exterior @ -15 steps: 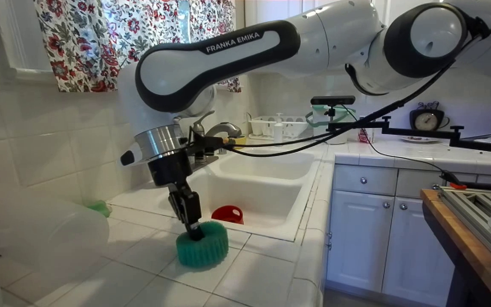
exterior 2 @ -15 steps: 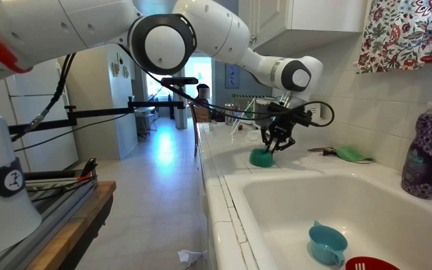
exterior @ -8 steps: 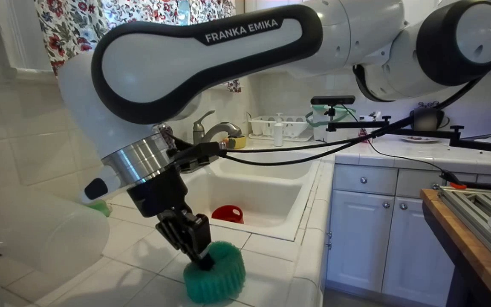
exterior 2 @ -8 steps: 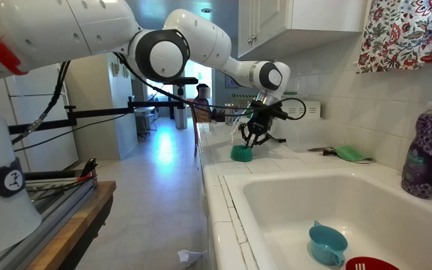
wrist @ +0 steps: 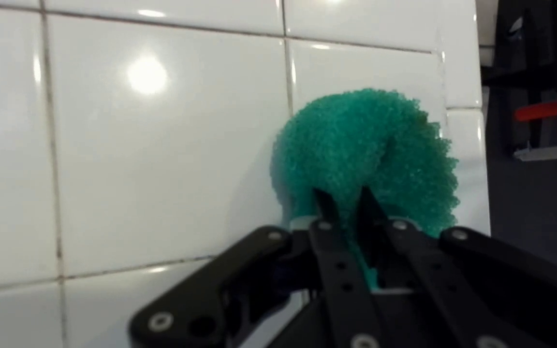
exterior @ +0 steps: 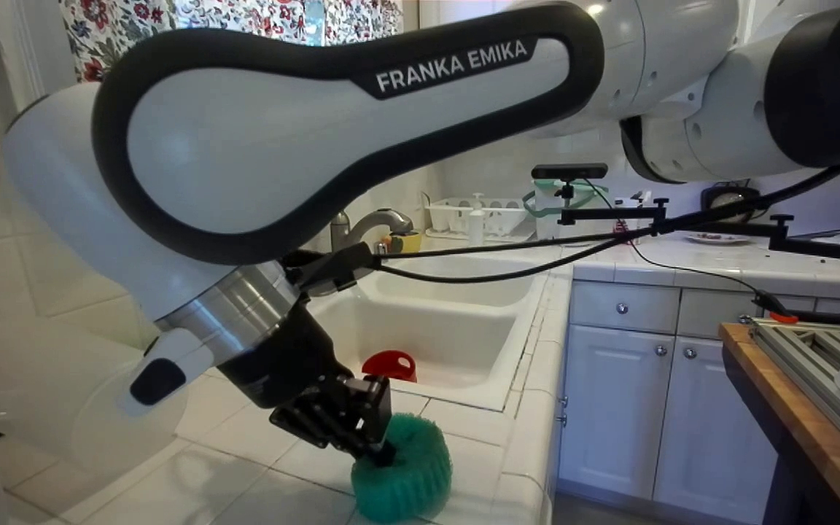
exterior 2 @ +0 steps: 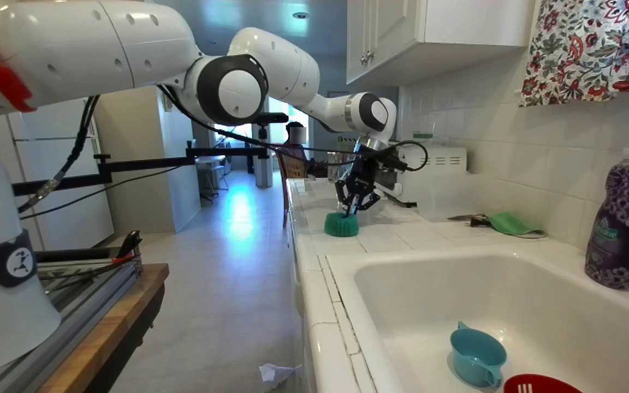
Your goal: Use the green sponge to clean the surface
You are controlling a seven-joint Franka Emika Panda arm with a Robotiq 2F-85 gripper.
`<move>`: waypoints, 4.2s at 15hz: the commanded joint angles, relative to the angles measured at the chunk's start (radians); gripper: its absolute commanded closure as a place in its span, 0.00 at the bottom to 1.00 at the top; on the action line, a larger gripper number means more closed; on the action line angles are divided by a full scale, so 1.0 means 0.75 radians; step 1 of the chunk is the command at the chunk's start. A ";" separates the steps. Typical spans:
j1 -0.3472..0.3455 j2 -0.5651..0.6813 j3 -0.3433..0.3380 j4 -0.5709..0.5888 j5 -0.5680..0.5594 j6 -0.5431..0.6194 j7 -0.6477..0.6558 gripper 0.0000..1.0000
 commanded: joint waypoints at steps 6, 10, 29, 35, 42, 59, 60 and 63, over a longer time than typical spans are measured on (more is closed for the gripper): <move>-0.245 0.031 -0.056 0.099 0.093 0.115 0.032 0.96; -0.362 0.057 -0.009 0.118 0.239 0.242 0.171 0.96; -0.449 0.057 0.127 0.089 0.482 0.438 0.412 0.96; -0.369 0.108 0.144 0.137 0.473 0.388 0.446 0.96; -0.207 0.111 0.147 0.117 0.436 0.332 0.360 0.96; -0.314 0.095 0.123 0.105 0.441 0.336 0.289 0.96; -0.343 0.101 0.125 0.105 0.457 0.378 0.328 0.96; -0.408 0.124 0.143 0.104 0.515 0.486 0.421 0.96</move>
